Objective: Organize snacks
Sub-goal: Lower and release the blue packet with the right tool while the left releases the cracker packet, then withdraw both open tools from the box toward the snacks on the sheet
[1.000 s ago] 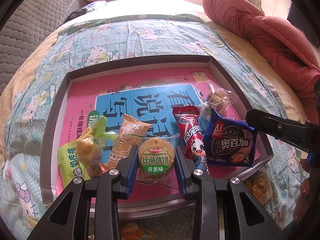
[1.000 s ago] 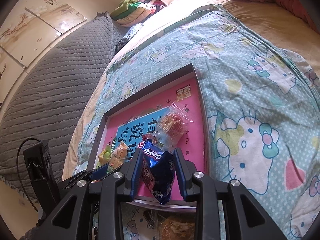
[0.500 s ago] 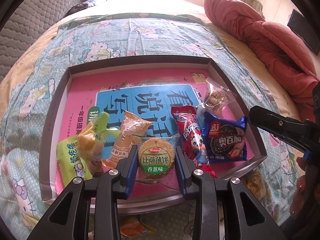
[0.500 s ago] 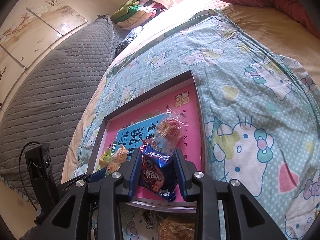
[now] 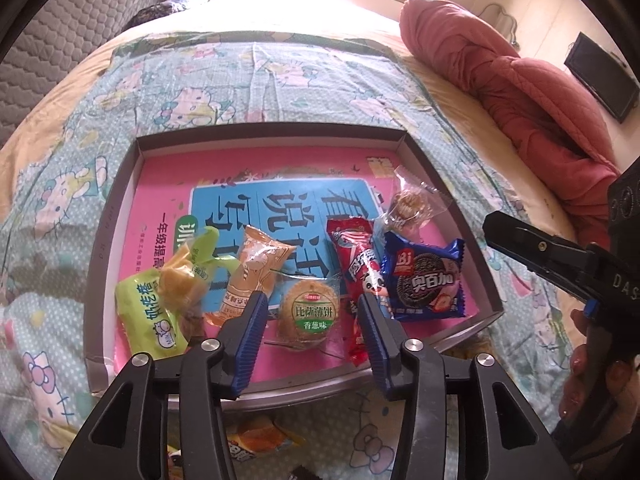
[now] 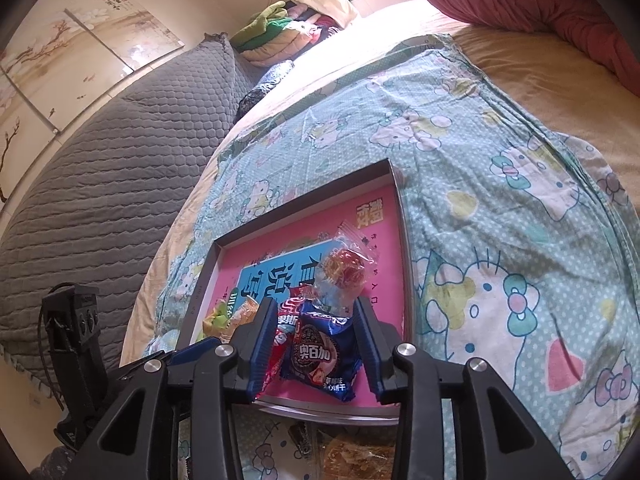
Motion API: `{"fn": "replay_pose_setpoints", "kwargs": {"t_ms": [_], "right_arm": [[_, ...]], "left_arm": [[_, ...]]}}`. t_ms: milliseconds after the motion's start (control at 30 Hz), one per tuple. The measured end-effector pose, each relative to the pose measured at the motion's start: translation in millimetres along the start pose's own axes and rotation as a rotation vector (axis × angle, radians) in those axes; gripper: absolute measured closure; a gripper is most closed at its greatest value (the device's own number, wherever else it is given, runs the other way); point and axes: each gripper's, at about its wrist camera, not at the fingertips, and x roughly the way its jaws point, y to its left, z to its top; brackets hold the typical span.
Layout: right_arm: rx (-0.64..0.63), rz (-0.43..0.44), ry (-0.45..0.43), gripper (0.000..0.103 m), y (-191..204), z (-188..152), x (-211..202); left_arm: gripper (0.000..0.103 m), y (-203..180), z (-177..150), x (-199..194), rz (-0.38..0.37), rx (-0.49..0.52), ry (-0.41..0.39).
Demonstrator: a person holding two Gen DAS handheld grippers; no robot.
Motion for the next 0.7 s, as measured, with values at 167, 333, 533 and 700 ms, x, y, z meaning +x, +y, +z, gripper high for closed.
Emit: {"fn": "replay_pose_setpoints", "kwargs": {"t_ms": [167,333,533,700], "right_arm": [[-0.026,0.015,-0.013,0.061,6,0,-4],[-0.045,0.034,-0.025,0.060,11,0,-8],[-0.056,0.046,-0.031,0.060,15,1,-10],[-0.069,0.058,-0.037,0.059,18,0,-13]], "left_arm": [[0.051,2,1,-12,0.002,0.002,-0.018],[0.049,7,2,-26,0.003,-0.002,-0.039],[0.048,8,3,-41,0.007,-0.002,-0.062],[0.048,8,0,-49,0.022,0.006,-0.075]]}}
